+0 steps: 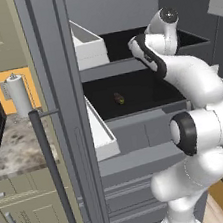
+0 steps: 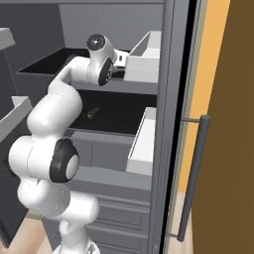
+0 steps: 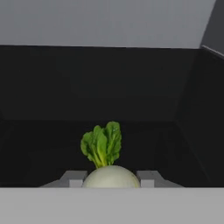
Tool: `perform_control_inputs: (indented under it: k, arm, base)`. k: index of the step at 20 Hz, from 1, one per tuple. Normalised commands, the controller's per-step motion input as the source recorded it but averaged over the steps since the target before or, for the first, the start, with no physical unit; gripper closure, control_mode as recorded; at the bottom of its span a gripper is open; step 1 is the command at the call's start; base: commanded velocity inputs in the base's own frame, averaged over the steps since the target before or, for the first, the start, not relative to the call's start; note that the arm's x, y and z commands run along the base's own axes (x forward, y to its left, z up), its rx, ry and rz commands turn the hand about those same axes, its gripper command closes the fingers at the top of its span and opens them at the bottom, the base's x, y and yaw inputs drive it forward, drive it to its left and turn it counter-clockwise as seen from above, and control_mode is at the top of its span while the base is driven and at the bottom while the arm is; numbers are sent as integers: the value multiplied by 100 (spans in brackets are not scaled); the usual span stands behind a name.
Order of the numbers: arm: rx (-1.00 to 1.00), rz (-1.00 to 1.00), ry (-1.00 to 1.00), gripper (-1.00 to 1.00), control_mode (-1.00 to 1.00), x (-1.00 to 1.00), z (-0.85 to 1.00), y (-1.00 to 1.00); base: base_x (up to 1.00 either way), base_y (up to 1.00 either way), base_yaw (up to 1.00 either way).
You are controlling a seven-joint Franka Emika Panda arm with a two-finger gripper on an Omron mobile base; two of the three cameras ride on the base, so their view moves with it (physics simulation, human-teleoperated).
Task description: Move the radish and eggplant from the second highest shelf to the top shelf to make space. Then, place the pitcher from the counter on the cleared second highest shelf.
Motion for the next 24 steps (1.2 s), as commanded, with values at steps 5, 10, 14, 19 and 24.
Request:
perform_control_inputs:
  k: [5,10,14,19,24]
  arm:
    - [1,0,0,100,-100,89,-2,-7]
    - [0,0,0,100,-100,80,-6,-3]
    - [0,0,-2,100,-100,12,-45,0]
    - [0,0,-9,-100,-100,0,-37,0]
    - [0,0,-10,-100,-100,-7,-20,0]
  base:
    - [0,0,0]
    - [0,0,0]
    - [0,0,0]
    - [0,0,0]
    - [0,0,0]
